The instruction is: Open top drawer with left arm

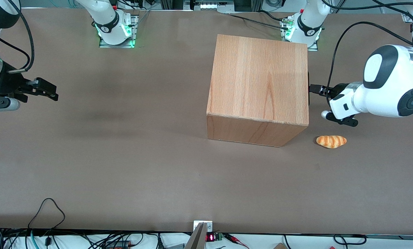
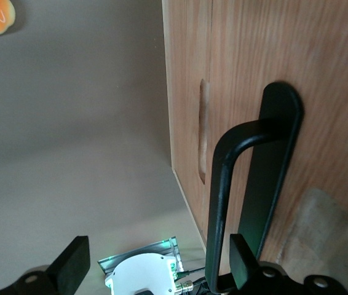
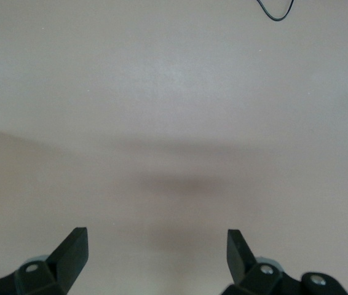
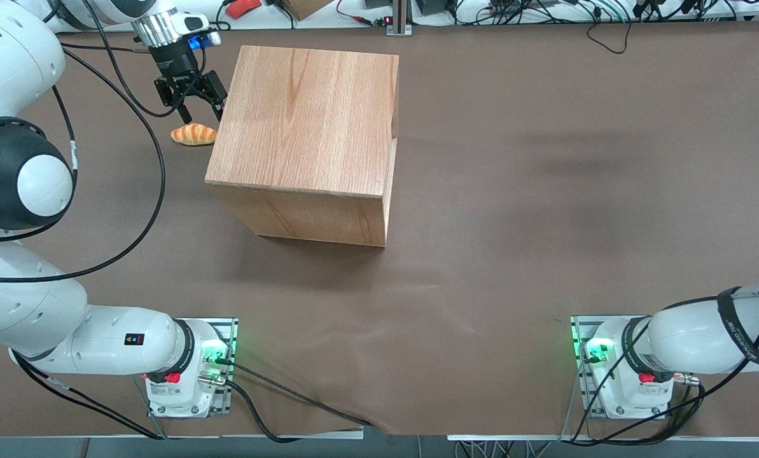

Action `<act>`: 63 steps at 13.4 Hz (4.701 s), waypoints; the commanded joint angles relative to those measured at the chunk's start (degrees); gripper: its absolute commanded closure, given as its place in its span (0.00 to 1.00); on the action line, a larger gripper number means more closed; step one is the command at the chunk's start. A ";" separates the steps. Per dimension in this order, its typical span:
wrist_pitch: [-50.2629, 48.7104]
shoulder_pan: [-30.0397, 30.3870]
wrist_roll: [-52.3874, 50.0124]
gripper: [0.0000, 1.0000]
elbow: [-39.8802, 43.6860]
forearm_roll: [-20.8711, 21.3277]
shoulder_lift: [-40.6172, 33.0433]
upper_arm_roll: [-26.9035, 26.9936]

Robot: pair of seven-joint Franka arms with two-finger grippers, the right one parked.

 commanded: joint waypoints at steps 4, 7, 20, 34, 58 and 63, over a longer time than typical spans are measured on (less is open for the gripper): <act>0.48 0.44 2.86 0.00 -2.85 -4.07 0.88 0.07; 1.88 0.18 3.04 0.00 -3.12 -4.16 1.24 -0.01; 8.03 3.25 4.62 0.00 -3.03 -3.19 3.18 0.16; 8.04 10.37 4.62 0.00 -1.97 4.01 4.14 0.16; 10.50 18.99 5.06 0.00 2.77 9.64 7.66 0.60; 10.41 20.92 6.82 0.00 5.31 9.64 9.59 0.51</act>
